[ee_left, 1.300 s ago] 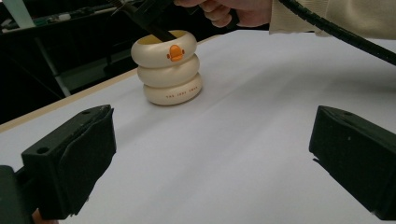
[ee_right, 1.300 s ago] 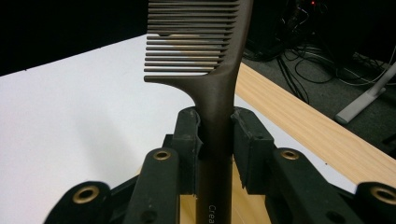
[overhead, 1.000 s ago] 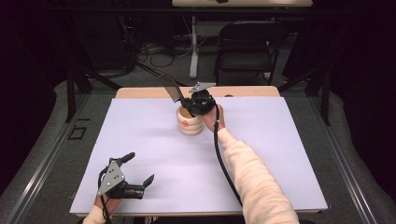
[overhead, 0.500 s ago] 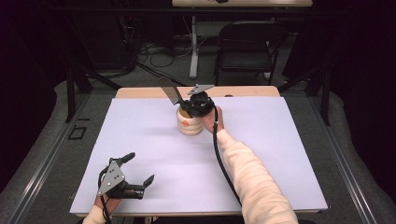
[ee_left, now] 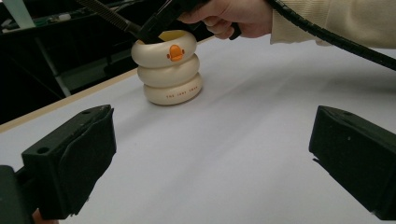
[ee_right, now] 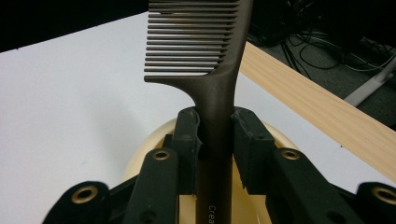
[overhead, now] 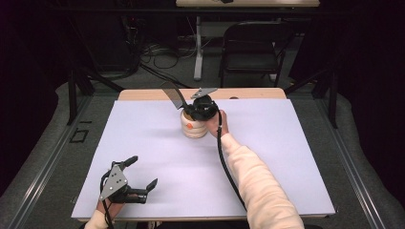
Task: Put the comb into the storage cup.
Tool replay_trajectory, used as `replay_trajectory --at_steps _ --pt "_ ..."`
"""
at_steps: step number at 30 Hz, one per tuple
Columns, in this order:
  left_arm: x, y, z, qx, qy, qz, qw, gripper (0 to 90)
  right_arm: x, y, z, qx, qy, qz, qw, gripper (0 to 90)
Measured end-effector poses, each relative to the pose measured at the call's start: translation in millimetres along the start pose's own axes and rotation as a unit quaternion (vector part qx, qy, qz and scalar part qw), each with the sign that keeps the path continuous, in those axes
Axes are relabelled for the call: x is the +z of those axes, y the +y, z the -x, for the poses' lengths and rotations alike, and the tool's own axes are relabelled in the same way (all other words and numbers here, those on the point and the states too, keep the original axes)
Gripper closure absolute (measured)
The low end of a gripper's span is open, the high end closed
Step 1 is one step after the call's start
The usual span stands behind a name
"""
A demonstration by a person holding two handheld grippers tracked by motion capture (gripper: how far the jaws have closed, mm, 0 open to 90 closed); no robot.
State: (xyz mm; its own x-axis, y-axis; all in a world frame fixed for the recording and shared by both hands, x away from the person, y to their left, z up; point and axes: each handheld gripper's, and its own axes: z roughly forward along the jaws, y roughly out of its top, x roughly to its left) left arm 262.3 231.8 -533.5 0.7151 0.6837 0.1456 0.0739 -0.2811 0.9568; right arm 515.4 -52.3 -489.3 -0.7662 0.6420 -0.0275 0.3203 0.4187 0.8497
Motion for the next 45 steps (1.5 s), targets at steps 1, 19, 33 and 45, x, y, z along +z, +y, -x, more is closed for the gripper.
replay_trajectory --at_steps 1,19,33,45 --pt "-0.1 0.0 0.0 0.000 0.000 0.000 1.0000 0.6 -0.1 -0.1 0.2 0.000 0.000 -0.001 1.0000 71.5" --pt "-0.4 0.5 -0.3 0.001 0.000 0.002 1.0000 0.5 -34.1 6.6 2.6 0.019 0.000 -0.005 0.9998 24.7" --pt "0.0 0.5 0.3 -0.001 -0.001 0.002 1.0000 0.5 -70.3 3.7 1.2 0.010 0.035 -0.023 0.9991 10.1" --pt "-0.1 0.3 0.4 -0.001 -0.001 0.002 1.0000 0.5 -99.9 -8.2 4.5 0.014 0.042 -0.018 0.9989 3.0"
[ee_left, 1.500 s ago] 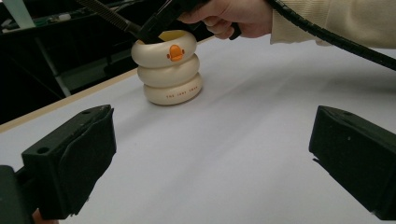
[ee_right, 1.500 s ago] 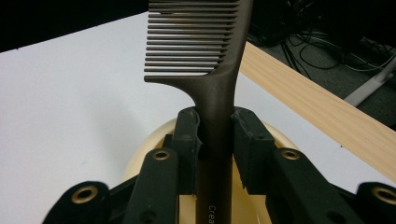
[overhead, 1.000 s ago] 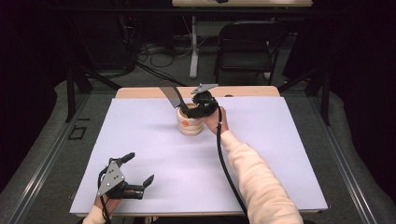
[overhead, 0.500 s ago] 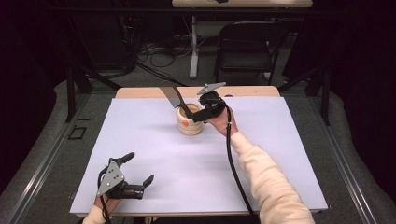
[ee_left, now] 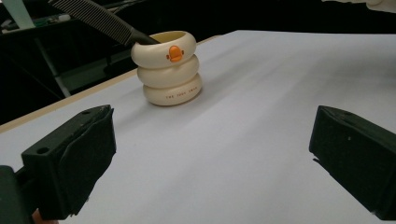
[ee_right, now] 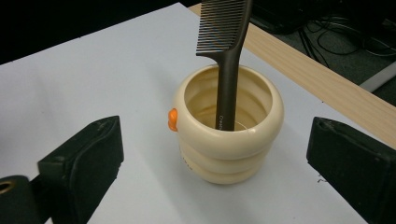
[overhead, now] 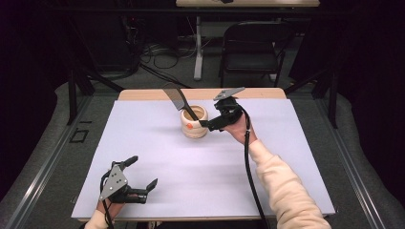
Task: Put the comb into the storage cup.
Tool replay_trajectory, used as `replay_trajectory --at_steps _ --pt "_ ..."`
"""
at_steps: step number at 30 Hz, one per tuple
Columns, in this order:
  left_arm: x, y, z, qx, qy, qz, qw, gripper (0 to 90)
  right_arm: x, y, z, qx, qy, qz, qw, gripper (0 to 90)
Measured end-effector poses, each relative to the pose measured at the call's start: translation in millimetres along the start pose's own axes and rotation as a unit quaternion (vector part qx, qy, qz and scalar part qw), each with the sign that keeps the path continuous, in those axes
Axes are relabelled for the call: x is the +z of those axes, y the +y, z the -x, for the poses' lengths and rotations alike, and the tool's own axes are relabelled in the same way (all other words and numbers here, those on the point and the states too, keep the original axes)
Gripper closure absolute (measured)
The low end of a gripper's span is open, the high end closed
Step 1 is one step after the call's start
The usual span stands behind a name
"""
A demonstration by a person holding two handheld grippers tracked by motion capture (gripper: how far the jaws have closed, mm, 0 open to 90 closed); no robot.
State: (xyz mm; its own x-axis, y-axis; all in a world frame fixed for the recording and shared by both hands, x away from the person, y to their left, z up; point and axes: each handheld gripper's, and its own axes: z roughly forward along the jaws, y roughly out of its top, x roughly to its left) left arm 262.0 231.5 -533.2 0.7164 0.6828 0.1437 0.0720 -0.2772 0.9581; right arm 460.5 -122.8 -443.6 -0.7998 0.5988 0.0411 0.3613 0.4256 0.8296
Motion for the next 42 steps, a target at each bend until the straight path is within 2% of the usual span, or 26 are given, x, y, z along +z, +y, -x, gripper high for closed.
replay_trajectory --at_steps 14,22,29,42 --pt "0.8 -0.2 0.4 0.001 0.001 -0.003 1.0000 0.5 -22.4 -20.6 -8.1 0.004 0.005 0.001 1.0000 0.0" --pt "1.3 -0.6 0.3 0.000 0.001 -0.008 1.0000 0.5 -32.2 -34.6 -9.4 0.007 0.001 -0.004 1.0000 0.0" --pt "1.3 -0.6 0.3 0.000 0.001 -0.008 1.0000 0.5 -40.3 -45.3 -10.3 0.010 -0.005 0.003 0.9999 0.0" --pt "1.3 -0.6 0.3 0.000 0.001 -0.008 1.0000 0.5 -56.0 -59.6 -20.7 -0.008 -0.016 0.011 0.9998 0.2"
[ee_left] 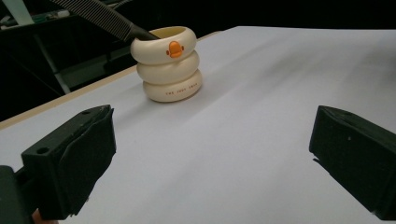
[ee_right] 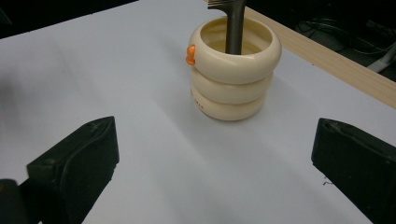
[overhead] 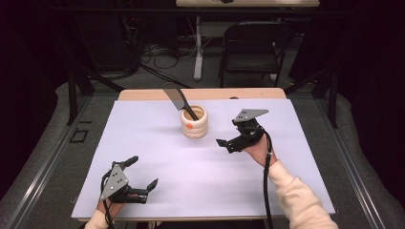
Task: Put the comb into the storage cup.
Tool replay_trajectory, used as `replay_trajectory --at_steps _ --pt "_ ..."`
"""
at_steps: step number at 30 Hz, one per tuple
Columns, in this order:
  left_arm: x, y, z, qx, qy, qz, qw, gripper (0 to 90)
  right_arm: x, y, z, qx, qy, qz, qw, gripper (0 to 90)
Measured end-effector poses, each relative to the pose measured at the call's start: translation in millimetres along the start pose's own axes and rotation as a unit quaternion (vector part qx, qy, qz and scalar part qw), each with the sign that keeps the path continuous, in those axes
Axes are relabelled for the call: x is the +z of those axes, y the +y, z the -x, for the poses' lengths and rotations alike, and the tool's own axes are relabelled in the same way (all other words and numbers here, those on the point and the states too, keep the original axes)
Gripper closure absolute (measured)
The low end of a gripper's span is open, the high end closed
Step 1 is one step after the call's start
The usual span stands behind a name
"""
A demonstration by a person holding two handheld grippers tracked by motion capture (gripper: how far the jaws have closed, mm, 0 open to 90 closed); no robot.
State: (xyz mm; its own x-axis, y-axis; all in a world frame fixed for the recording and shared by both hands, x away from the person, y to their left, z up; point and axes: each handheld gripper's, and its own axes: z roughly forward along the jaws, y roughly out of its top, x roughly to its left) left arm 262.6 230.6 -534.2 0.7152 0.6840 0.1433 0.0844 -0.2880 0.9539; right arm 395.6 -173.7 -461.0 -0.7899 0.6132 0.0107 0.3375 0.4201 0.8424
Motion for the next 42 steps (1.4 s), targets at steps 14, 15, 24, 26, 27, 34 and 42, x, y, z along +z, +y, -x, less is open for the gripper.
replay_trajectory --at_steps 14,15,24,26,27,34,42 --pt "-0.3 0.1 -0.3 0.002 0.000 0.000 1.0000 0.4 -15.4 -15.0 -7.4 -0.003 -0.003 0.003 1.0000 0.0" --pt "-0.4 0.1 -0.3 0.002 0.000 0.000 1.0000 0.4 -16.4 -16.3 -8.2 -0.002 -0.003 0.002 1.0000 0.0" --pt "-0.2 0.0 0.1 0.002 -0.001 0.002 1.0000 0.4 -23.2 -29.3 -13.2 -0.004 -0.005 -0.001 1.0000 0.0" --pt "-0.3 0.1 -0.1 0.003 -0.001 0.001 1.0000 0.4 -24.2 -31.8 -13.8 -0.005 -0.005 -0.003 1.0000 0.0" --pt "-0.2 0.0 0.1 0.001 -0.001 0.001 1.0000 0.4 -24.7 -33.1 -14.4 -0.004 -0.006 -0.004 1.0000 0.0" --pt "-0.3 0.0 0.1 0.002 -0.001 0.000 1.0000 0.3 -29.1 -42.6 -17.3 -0.008 -0.014 -0.005 0.9999 0.0" --pt "0.1 -0.1 0.2 0.003 0.000 -0.001 1.0000 0.3 -36.3 -54.2 -20.0 -0.008 -0.020 -0.003 0.9998 0.0"
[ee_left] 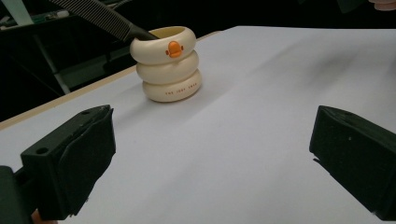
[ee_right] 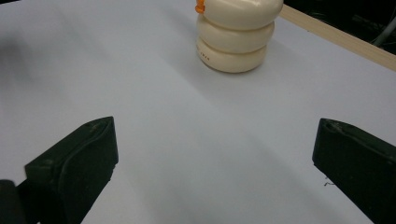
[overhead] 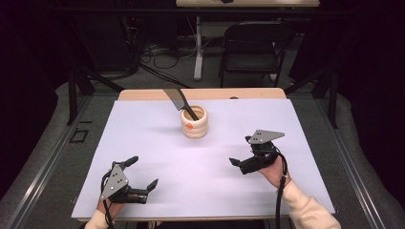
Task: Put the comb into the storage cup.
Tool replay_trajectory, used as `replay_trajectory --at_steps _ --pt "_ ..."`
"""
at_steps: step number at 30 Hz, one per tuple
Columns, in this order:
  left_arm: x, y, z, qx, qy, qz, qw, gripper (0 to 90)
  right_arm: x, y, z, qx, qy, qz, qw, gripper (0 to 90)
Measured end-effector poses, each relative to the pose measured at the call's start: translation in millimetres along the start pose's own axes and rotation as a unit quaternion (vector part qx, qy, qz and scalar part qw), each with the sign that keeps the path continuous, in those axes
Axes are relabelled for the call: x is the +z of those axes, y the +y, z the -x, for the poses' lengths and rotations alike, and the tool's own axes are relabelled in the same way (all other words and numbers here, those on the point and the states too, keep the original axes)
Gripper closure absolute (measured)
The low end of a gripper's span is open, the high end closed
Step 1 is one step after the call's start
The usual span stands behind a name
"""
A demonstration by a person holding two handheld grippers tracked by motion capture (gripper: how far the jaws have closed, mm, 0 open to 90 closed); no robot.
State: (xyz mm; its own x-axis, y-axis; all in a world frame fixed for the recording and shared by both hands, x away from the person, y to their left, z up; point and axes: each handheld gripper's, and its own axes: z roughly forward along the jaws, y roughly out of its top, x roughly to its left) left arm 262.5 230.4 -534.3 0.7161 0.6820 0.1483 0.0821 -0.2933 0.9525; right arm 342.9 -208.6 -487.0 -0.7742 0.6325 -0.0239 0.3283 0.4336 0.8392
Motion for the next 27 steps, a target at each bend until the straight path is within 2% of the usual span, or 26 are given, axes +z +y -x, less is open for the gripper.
replay_trajectory --at_steps 12,27 --pt "0.4 -0.4 0.2 -0.002 0.001 0.001 1.0000 0.3 -11.8 -15.9 -3.0 0.004 -0.004 0.001 1.0000 0.0" --pt "0.6 -0.6 0.1 -0.003 0.001 -0.001 1.0000 0.3 -30.7 -32.8 -5.8 0.013 -0.028 0.010 0.9995 0.0"
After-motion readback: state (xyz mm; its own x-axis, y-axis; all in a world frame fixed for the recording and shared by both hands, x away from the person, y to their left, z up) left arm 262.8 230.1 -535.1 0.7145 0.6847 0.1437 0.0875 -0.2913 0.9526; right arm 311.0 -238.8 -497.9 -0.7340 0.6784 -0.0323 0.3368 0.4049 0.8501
